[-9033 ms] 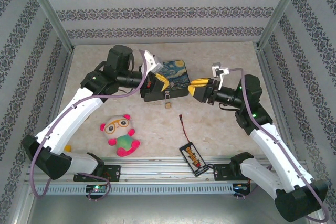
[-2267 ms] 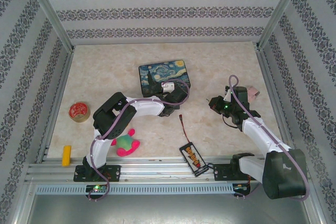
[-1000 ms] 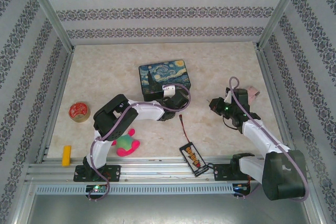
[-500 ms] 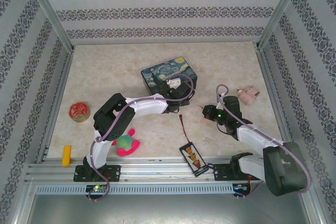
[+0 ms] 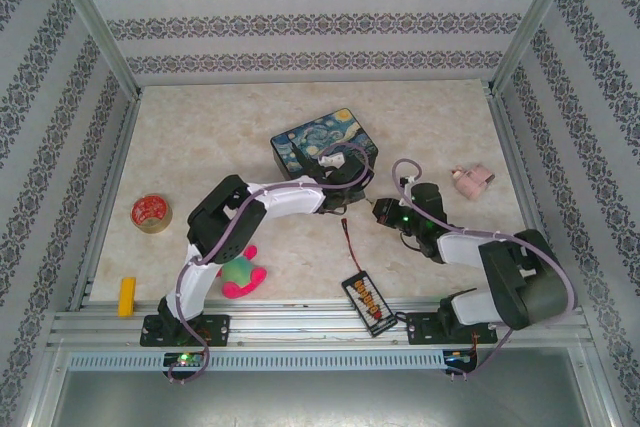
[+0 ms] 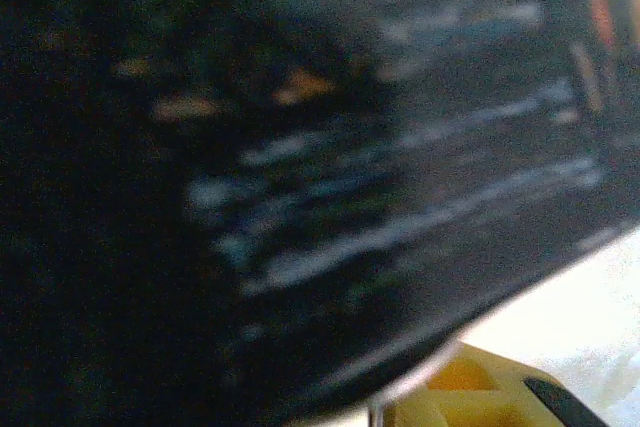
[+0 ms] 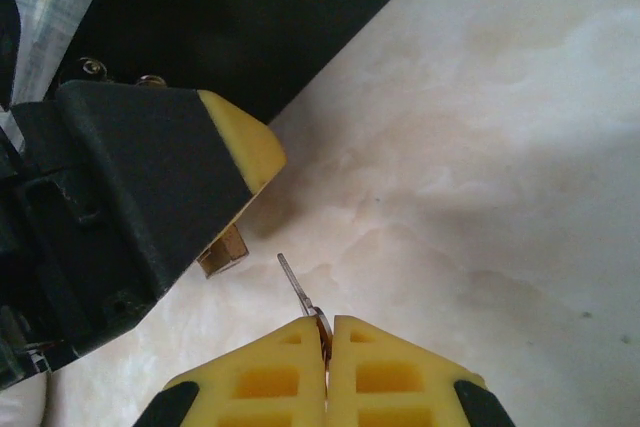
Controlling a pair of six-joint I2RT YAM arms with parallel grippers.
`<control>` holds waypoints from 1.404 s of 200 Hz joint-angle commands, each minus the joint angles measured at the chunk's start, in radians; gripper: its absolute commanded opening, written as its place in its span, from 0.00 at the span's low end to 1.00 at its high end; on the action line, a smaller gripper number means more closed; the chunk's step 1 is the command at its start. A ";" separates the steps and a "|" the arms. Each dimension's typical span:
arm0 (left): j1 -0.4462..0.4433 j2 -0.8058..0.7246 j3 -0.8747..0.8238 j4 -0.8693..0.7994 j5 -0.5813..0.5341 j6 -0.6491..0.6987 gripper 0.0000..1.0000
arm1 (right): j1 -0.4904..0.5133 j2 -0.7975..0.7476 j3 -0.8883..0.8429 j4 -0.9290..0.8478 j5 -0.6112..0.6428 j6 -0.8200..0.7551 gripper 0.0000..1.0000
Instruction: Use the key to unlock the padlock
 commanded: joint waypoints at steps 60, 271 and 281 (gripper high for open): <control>0.050 0.011 0.007 0.092 0.061 -0.177 0.17 | 0.066 -0.019 -0.082 0.174 0.128 0.019 0.00; 0.064 0.042 0.007 0.120 0.144 -0.221 0.17 | 0.095 0.143 -0.021 0.363 0.119 0.071 0.00; 0.064 0.045 0.006 0.120 0.145 -0.222 0.17 | 0.096 0.150 -0.018 0.370 0.117 0.074 0.00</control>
